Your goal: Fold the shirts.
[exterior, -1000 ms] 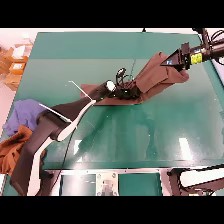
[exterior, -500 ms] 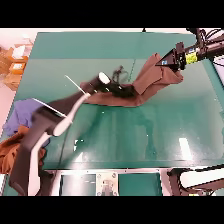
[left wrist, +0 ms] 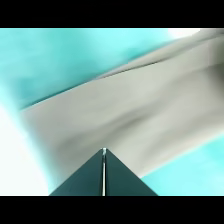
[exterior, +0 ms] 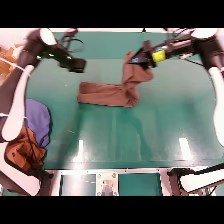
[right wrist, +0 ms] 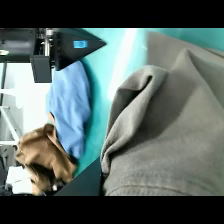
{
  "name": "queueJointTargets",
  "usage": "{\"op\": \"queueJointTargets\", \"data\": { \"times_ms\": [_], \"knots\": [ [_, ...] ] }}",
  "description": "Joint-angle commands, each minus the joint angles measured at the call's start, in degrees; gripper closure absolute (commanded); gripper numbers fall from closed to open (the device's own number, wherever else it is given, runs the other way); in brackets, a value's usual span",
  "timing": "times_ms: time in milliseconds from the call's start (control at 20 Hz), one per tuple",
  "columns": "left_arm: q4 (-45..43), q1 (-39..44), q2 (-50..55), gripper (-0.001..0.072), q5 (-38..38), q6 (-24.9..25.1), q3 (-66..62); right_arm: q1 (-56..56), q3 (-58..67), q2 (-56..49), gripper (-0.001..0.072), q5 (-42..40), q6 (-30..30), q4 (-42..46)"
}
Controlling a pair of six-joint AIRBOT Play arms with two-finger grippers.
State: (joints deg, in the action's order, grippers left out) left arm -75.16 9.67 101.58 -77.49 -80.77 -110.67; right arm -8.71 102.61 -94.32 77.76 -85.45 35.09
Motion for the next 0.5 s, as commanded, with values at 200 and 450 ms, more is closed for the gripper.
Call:
{"op": "queueJointTargets", "data": {
  "times_ms": [200,450],
  "knots": [
    [-14.7,-5.6,-3.3,0.0687,-5.2,2.4,-0.1,-24.9,0.0,-16.0,0.0346,-38.2,-1.1,0.6],
    [-14.9,-5.6,-3.3,0.0686,-5.5,5.0,-0.1,-22.6,1.7,-16.4,0.0121,-31.4,1.6,3.4]
  ]
}}
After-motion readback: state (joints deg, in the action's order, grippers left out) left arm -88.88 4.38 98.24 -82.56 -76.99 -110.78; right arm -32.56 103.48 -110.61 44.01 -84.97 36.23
